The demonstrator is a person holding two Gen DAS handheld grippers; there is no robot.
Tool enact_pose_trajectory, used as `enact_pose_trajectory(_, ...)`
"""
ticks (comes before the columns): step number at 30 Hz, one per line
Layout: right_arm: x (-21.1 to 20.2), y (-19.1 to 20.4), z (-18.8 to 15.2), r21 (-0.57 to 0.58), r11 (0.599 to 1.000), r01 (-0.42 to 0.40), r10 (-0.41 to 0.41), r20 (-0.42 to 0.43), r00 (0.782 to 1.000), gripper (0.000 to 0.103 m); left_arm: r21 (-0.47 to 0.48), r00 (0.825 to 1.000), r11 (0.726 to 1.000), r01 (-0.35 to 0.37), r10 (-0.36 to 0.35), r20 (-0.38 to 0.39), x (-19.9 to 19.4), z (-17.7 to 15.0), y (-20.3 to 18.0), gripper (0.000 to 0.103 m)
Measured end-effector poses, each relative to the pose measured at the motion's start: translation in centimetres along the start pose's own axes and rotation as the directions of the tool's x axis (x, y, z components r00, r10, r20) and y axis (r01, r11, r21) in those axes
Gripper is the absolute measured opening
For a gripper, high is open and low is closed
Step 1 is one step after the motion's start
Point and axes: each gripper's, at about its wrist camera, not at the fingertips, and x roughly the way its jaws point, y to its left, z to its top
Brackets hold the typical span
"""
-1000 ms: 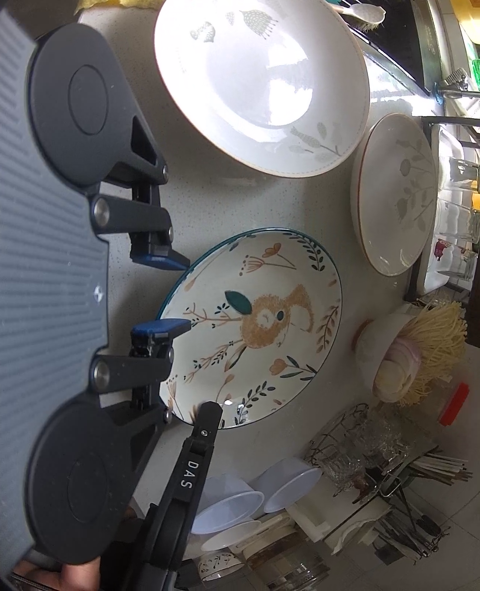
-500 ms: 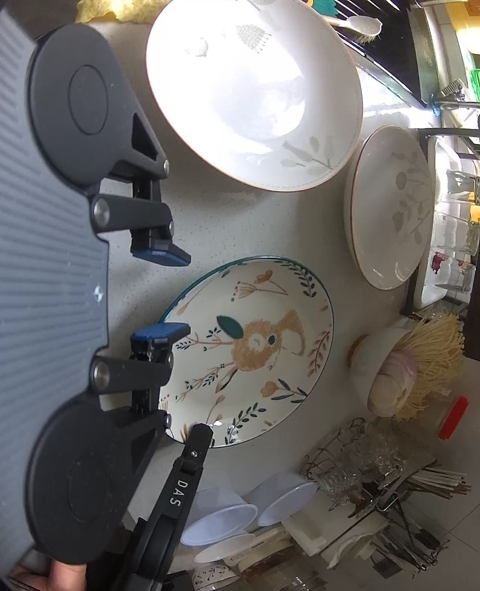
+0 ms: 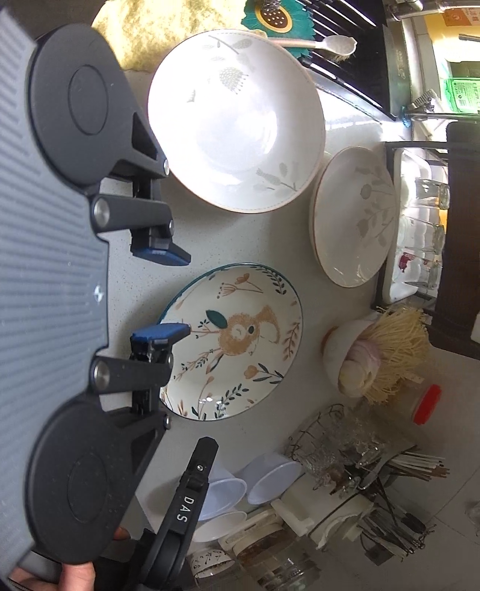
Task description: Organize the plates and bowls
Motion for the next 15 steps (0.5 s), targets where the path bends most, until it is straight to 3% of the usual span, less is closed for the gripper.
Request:
enact_pose_trajectory(9,-5.4,3.4,0.9,-0.047,0.995,-0.088,0.091,0.047,0.995,0.018,0.071,0.996,0.996,0.045,-0.050,0.070,-5.8,1.5,-0.7,0.045)
enact_pose_trajectory(15,-7.8,4.6,0.2,-0.072,0.989,-0.130,0.134,0.050,0.990,0.018,0.062,0.994,0.998,0.024,-0.030,0.102,-8.0,0.8,-0.2,0.051)
